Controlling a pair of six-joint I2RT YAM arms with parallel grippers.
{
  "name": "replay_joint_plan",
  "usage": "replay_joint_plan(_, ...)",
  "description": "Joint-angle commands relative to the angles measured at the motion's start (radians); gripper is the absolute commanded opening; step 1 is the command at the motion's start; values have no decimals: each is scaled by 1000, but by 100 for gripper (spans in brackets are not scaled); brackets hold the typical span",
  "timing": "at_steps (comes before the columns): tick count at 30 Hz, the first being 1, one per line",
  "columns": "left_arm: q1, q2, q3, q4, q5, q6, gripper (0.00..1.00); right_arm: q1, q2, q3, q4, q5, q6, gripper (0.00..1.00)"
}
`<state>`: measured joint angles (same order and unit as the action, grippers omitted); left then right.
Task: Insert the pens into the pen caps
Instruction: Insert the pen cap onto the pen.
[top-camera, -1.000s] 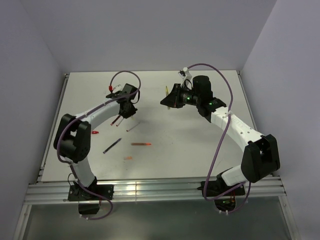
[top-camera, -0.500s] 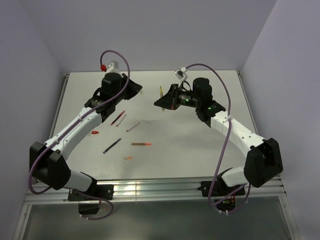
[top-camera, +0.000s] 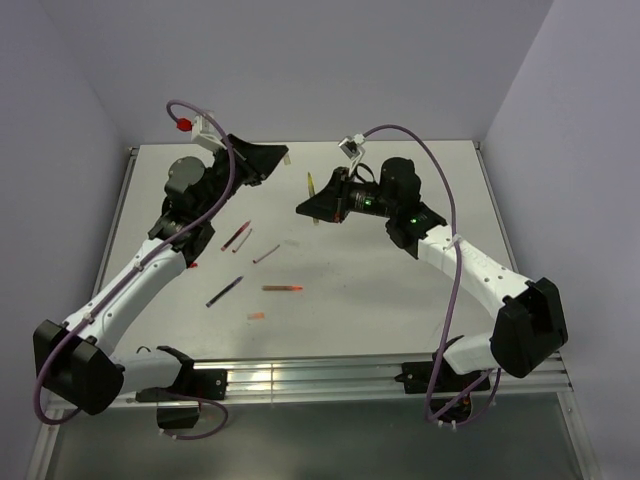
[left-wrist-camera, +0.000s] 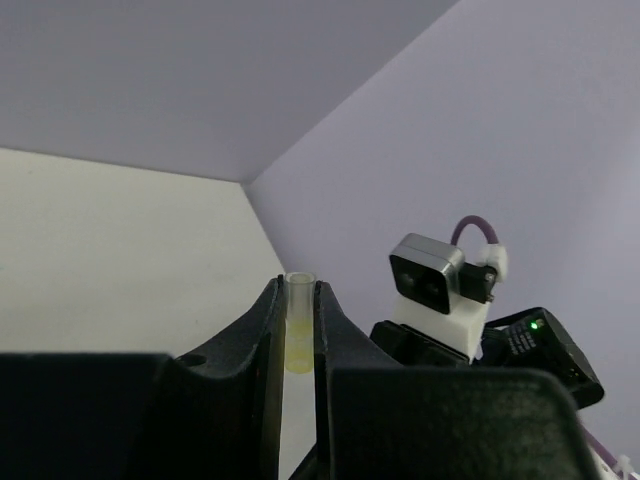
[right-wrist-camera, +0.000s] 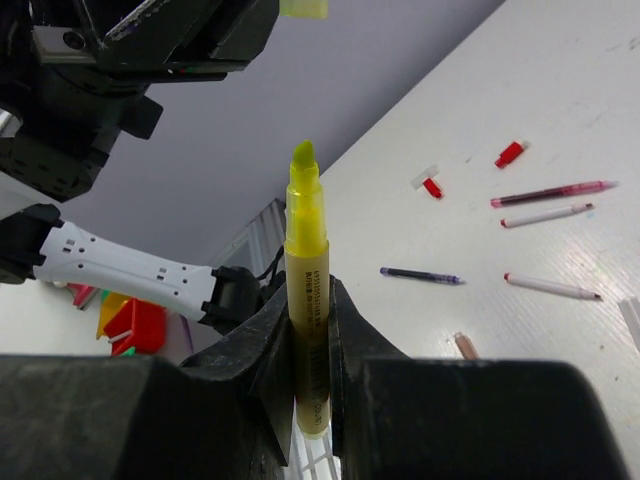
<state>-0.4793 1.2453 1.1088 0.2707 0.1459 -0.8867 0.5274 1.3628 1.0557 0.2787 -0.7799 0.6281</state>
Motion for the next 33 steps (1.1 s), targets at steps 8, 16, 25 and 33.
replay_joint_plan(8, 4, -6, -43, 228, 127, -35, 0, 49, 18, 79, 59, -30, -15, 0)
replay_joint_plan(16, -4, 16, -37, 239, 159, -23, 0, 54, 21, 86, 57, -30, -4, 0)
replay_joint_plan(25, -7, 5, -52, 243, 172, -15, 0, 52, 42, 101, 54, -33, 7, 0)
replay_joint_plan(33, -8, 5, -67, 259, 188, -21, 0, 43, 39, 110, 37, -28, 7, 0)
